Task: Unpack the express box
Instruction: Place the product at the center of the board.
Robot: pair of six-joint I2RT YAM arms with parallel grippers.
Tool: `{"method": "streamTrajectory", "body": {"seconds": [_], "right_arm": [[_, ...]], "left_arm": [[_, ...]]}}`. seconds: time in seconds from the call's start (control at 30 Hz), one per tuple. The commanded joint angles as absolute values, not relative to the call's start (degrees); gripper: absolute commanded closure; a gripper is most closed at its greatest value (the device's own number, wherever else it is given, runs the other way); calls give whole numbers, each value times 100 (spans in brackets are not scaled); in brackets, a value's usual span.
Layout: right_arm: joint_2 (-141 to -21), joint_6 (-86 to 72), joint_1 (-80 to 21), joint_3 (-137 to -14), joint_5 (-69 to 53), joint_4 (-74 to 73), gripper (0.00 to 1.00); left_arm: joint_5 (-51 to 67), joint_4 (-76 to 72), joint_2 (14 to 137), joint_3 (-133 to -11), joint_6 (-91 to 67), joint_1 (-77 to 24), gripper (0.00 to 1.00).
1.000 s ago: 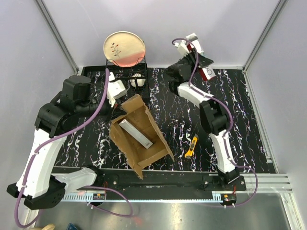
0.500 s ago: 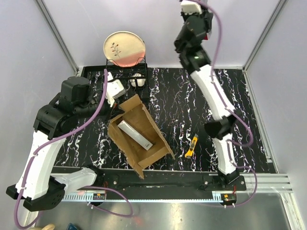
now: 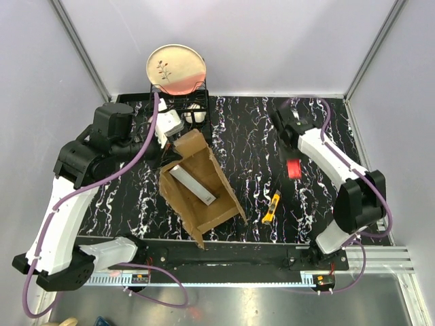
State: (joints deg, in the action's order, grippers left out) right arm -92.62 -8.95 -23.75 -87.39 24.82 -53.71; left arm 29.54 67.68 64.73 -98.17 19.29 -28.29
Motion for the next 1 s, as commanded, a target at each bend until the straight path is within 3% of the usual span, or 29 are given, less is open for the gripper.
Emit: {"method": "streamTrajectory", "body": {"seconds": [0.0, 0.1, 0.23, 0.6, 0.8, 0.97], "right_arm": [[-8263, -2038, -2039, -7473, 1960, -6003, 100], [-8323, -2240, -2048, -7049, 1872, -6064, 93], [-8700, -2373, -2022, -7084, 2021, -6047, 73], [-9773, -2453, -2004, -6996, 1942, -5213, 61], [-9598, -2215, -2004, -6829, 1907, -4913, 32], [-9483, -2206, -2004, -6794, 1740, -4782, 23]], "left_arm": [[3480, 6205, 6434, -10221, 2074, -2935, 100], [3472, 6179, 6434, -10274, 2109, -2988, 100], [3419, 6179, 6416, -10292, 2136, -3128, 100], [3296, 6258, 6302, -10354, 2241, -3261, 100], [3226, 6258, 6311, -10406, 2259, -3305, 100], [3199, 6258, 6319, -10476, 2215, -3322, 100]]}}
